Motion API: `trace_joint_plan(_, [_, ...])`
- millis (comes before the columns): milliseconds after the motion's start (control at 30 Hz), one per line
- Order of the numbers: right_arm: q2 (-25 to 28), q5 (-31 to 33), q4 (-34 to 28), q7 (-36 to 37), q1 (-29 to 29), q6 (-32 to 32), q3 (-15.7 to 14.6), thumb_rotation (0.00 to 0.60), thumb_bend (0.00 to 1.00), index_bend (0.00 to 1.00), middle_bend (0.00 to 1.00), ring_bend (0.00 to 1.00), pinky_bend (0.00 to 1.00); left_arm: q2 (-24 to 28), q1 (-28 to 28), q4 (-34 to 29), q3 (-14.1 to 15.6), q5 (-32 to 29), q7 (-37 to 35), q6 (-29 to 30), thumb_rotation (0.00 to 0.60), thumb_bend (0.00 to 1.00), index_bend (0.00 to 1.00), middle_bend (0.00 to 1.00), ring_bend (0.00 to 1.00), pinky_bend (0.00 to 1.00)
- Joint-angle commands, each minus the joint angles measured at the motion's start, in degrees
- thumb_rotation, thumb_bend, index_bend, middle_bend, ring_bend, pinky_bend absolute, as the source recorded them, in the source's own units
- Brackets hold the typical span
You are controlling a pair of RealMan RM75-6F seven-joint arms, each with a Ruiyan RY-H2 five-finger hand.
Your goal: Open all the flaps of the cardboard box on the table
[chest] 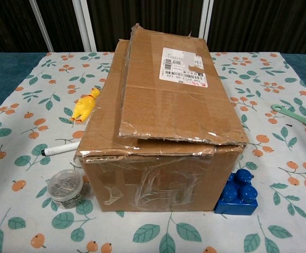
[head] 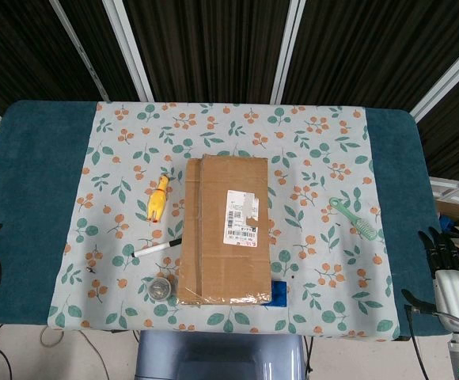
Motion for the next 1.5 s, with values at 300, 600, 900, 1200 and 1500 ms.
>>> trace_joint_plan(300, [0.23,-0.14,-0.08,0.3,-0.08,0.14,-0.02,0.6,0.09,0.0,0.01,0.04,0.15,0.13,0.07,-0.32,0.24,0.23,0.01,-0.11,0.6,0.59,0.16,0.12,0.03,0.0])
trace_joint_plan(600, [0.37,-0.1,-0.24,0.52,-0.18,0.43,0.13,0.6,0.09,0.0,0.01,0.04,0.15,0.22,-0.17,0.05,0.32,0.33,-0.59,-0.67,0.6,0.59,0.16,0.12,0.03,0.0])
trace_joint_plan(900, [0.13,0.27,0.05,0.19,0.12,-0.47,0.01,0.6,0.09,0.0,0.01,0.04,0.15,0.83,-0.57,-0.31,0.72,0.38,-3.99,-2.26,0.6,0.59,0.16,0.12,0.03,0.0])
trace_joint_plan(1200, [0.41,-0.32,-0.5,0.42,-0.31,0.83,0.16,0.6,0.09,0.0,0.01,0.04,0.15,9.35,-3.47,-5.95,5.73,7.25,-36.54,-11.39,0.6,0.59,0.17,0.13,0.03,0.0])
trace_joint_plan(1500, [0.77,0.18,-0.21,1.63,-0.29,0.67,0.44,0.6,0.09,0.0,0.01,0.04,0.15,15.78,-13.22,-9.21,4.38,5.83,-56.2,-25.87,0.6,0.59,0.16,0.12,0.04,0.02])
